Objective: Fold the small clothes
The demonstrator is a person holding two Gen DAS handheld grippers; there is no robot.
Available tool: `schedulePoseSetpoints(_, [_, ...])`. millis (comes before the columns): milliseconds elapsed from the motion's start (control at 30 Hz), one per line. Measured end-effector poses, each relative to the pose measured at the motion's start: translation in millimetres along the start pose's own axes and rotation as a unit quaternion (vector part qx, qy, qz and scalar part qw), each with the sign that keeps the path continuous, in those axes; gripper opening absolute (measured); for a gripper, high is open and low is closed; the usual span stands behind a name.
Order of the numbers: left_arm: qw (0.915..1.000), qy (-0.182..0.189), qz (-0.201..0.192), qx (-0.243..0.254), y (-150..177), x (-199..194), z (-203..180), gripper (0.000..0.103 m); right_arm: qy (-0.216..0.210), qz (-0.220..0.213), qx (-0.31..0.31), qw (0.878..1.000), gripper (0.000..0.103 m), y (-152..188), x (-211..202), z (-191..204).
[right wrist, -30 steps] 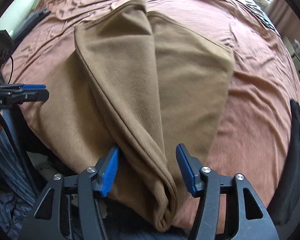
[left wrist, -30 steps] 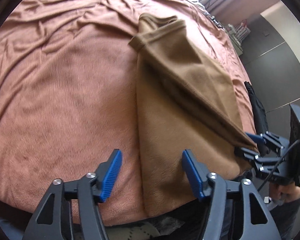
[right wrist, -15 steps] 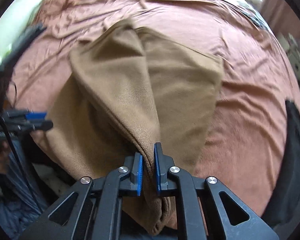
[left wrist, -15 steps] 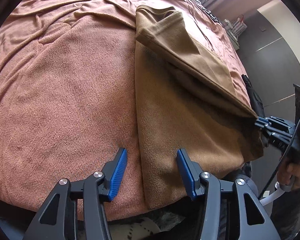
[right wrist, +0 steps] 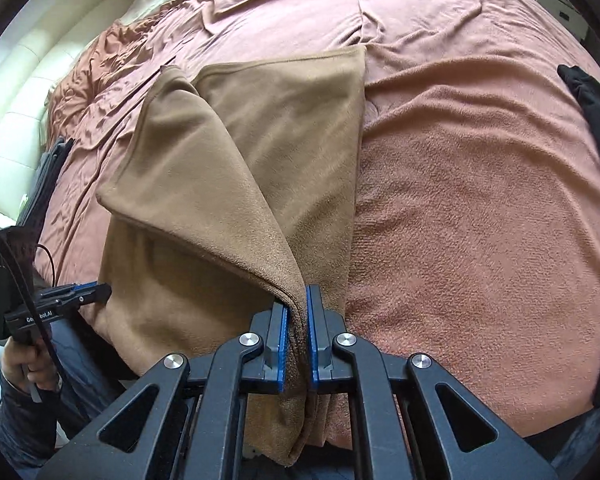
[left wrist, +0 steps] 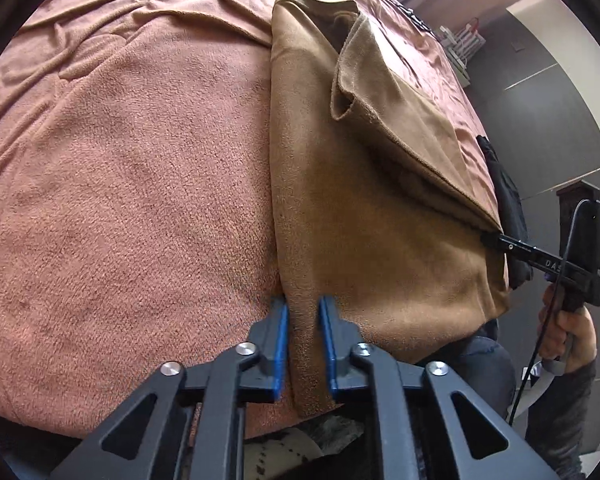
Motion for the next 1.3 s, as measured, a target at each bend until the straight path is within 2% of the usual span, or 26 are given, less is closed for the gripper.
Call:
schedulePoseSetpoints(133, [1.0,0.004,0.004,0.005,-1,-6,1,0.009,-0.011,-0.006,0.005,1.0,0.005,-2,-9,-3])
schedulePoseSetpoints(233, [0.9998,0.006,0.015,0.007,-1,-6,1,0.01,0.023,0.011,-0.002,1.0,0.006,2,-2,-6])
schedulePoseSetpoints(333, [0.9999,0.005,0.013,0.005,-5,-13,1,0.011,0.054,0.014,-0.015,0.998,0.019,4,-5,-3])
schedulePoseSetpoints(400, [0.9999,0.0,0.002,0.012,-9,-20,0,0.015,0.077,0.002,-0.037,0.996,0.041,3,-15,4])
schedulePoseSetpoints(467, [0.9998,-0.004,-0.011,0.019,-15,-26,-1,0.028,0.086,-0.019,-0.06,0.994,0.053,1,-28,18])
schedulePoseSetpoints(667, [0.9995,0.0,-0.032,0.002,-30,-35,5,0.03,0.097,-0.033,-0.15,0.983,0.053,2,-34,73])
schedulePoseSetpoints(900, [0.998,0.0,-0.064,0.003,-43,-70,4,0.031,0.108,-0.02,-0.235,0.966,0.053,-2,-6,124])
schedulePoseSetpoints(967, [0.9973,-0.005,-0.073,0.006,-48,-79,4,0.042,0.111,-0.015,-0.251,0.961,0.053,-5,2,134])
schedulePoseSetpoints(1033, [0.9966,-0.005,-0.081,0.008,-52,-88,6,0.048,0.112,-0.01,-0.268,0.957,0.053,-9,14,145])
schedulePoseSetpoints(1300, [0.9953,-0.013,-0.095,-0.014,-59,-103,38,0.049,0.124,0.005,-0.325,0.938,0.053,-23,51,172])
Point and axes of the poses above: each gripper's, at about its wrist camera, not at the fingertips, and x roughly the way its jaws point, z to its left, y to its underside, the point moved 4 cm from there along x, roughly the way its jaws point, and after that the axes turned 1 degree about -z, right-handed, at the moved point
